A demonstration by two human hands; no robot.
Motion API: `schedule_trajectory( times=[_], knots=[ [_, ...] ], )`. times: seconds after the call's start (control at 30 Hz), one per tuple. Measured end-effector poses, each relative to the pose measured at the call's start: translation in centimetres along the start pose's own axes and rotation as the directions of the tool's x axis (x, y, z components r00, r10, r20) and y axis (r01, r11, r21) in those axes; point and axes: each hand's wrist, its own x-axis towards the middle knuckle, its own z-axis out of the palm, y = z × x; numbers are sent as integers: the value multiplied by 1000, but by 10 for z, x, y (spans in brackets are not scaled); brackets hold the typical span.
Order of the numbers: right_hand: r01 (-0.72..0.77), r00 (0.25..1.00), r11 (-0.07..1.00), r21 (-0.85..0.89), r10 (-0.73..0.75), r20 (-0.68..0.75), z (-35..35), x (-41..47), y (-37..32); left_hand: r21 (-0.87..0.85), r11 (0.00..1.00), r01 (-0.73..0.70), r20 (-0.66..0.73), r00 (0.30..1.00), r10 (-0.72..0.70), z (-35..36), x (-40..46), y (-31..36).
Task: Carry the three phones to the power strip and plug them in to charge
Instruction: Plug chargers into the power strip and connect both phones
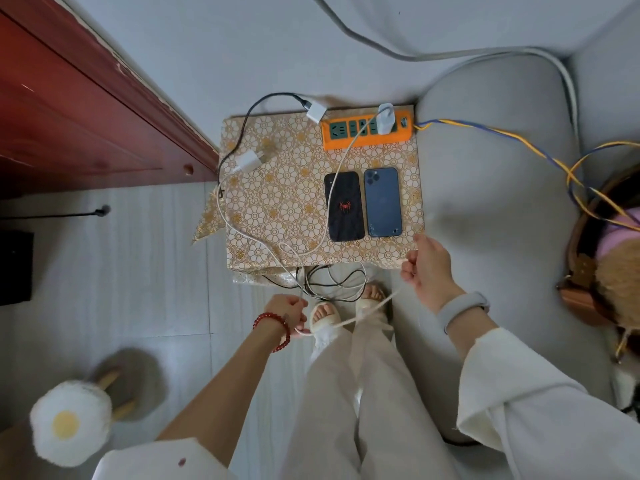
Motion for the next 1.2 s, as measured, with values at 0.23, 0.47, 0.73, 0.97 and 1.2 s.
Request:
schedule_trajectory(
  times=[0.23, 0.47, 0.73, 0.97, 1.2],
  knots=[
    [280, 960, 790, -545, -238, 149, -17, 19, 24, 848, 530, -21, -107, 972, 210, 14, 1, 21],
    [331, 938, 774, -540, -332, 98, 2, 44, 4, 586, 687, -428, -21, 840, 542, 42, 20, 78],
    [347, 938, 762, -547, -270, 219, 18, 101, -13, 280, 799, -533, 14, 834, 551, 99, 64, 141],
    [334, 942, 810, -482, -265, 207, 21, 111, -8, 218, 877, -429, -36, 894, 446, 124, 79, 157],
    [291, 954, 878, -380, -237, 182, 6, 99, -13, 93, 916, -389, -152, 904, 399, 117, 78, 163]
  ],
)
